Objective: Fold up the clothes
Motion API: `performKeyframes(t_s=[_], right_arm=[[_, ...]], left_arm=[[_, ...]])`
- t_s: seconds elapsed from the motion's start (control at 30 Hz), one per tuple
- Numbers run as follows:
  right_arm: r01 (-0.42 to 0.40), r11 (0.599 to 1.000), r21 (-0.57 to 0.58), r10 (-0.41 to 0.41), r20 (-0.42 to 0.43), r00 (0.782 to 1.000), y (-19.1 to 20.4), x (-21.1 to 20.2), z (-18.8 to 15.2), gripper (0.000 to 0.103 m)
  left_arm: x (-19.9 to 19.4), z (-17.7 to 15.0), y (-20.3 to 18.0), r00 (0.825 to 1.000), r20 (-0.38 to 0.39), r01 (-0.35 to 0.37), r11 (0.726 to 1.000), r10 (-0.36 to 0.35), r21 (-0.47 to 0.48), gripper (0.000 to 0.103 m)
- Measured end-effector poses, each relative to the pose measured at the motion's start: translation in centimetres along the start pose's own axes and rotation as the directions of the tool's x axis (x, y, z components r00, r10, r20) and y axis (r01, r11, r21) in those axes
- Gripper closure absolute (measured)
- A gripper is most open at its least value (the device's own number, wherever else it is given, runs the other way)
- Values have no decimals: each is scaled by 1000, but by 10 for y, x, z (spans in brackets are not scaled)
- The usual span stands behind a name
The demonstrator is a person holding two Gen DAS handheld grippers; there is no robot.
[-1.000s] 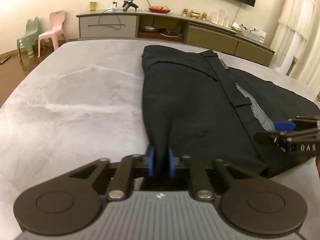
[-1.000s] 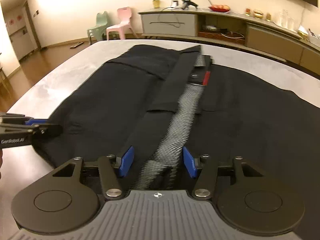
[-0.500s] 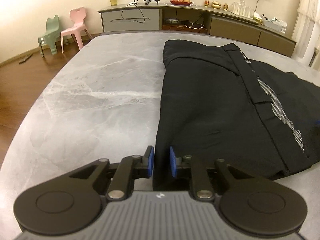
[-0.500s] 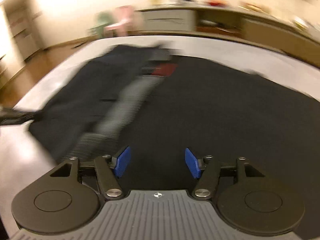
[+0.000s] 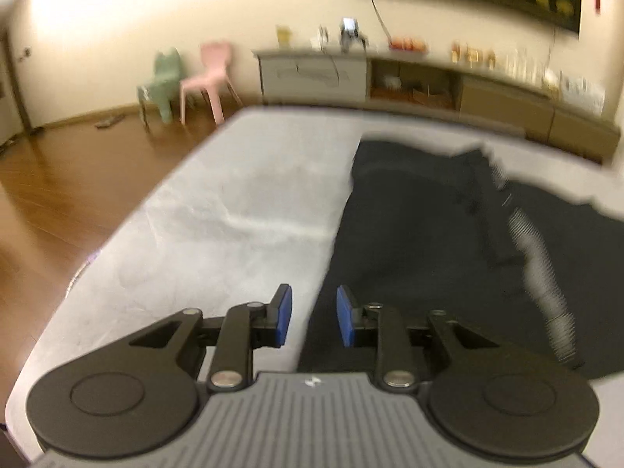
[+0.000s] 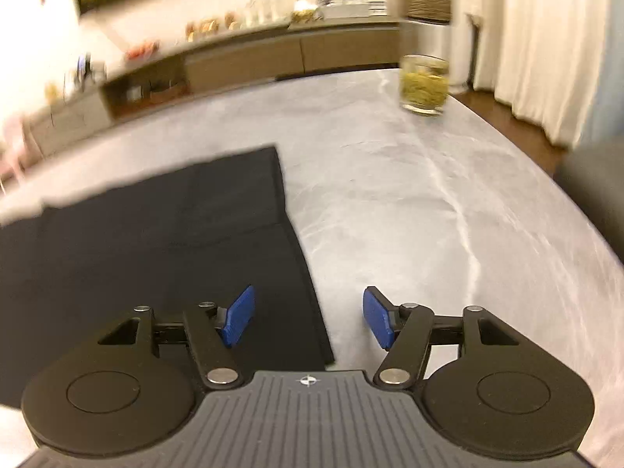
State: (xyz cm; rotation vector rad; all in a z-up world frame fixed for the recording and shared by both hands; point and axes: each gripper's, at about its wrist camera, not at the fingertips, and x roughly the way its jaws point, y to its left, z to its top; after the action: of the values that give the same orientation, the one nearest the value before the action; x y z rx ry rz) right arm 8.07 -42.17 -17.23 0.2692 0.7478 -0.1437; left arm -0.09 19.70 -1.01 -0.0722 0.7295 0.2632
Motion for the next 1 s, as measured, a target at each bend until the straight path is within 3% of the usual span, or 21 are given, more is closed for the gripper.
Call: performKeyframes(t_s=[0.03, 0.1, 0.13, 0.17, 0.2, 0.27, 0.37, 0.47, 0.53, 0.63, 0.73, 0.87, 0.93, 0.97, 1.0], right_arm=[[-15, 1000, -6, 15, 12, 1000, -2, -5, -3, 26], [-19, 999, -41, 19, 8, 1000, 0, -7, -12, 25], [-16, 998, -61, 16, -5, 1000, 1, -4, -17, 25], [-12, 997, -81, 11, -9, 1000, 4, -1, -19, 24], [-3, 994, -107, 3, -1, 1000, 7, 1, -20, 24], [25, 986, -164, -24, 11, 1000, 18, 4, -26, 23], [19, 980, -198, -14, 24, 1000, 29, -1, -32, 34], [13, 978, -209, -2, 49, 999, 37, -3, -37, 47], [8, 973, -231, 8, 68, 998, 43, -4, -40, 66], [20, 953, -303, 13, 106, 994, 56, -5, -46, 85], [86, 901, -426, -19, 159, 987, 72, -6, -55, 90], [133, 841, -525, -23, 211, 977, 88, -13, -62, 91], [143, 821, -554, -14, 230, 973, 95, -20, -66, 91], [145, 813, -563, -8, 238, 971, 98, -24, -68, 91], [143, 811, -567, 0, 244, 970, 100, -29, -69, 91]], left_arm=[[-12, 3, -16, 999, 15, 44, 999, -44, 3, 77], [-30, 14, -62, 986, 28, 161, 986, -163, 40, 75], [-36, 20, -90, 974, 25, 221, 973, -223, 67, 73], [-42, 26, -120, 958, 20, 282, 955, -285, 94, 64], [-46, 30, -148, 939, 9, 340, 933, -344, 116, 47], [-48, 36, -207, 896, -32, 443, 885, -444, 143, 29], [-35, 43, -307, 802, -160, 597, 784, -576, 170, 29], [-16, 42, -404, 756, -278, 651, 723, -593, 230, 29], [0, 39, -464, 747, -348, 658, 702, -566, 272, 29], [17, 32, -526, 741, -412, 661, 680, -529, 316, 29], [21, 15, -572, 745, -442, 659, 651, -500, 375, 28], [36, -8, -604, 771, -465, 631, 621, -435, 465, 27], [45, -17, -615, 778, -476, 623, 599, -410, 503, 33], [48, -20, -617, 782, -478, 619, 588, -399, 521, 62], [49, -19, -613, 783, -472, 618, 590, -405, 520, 97]])
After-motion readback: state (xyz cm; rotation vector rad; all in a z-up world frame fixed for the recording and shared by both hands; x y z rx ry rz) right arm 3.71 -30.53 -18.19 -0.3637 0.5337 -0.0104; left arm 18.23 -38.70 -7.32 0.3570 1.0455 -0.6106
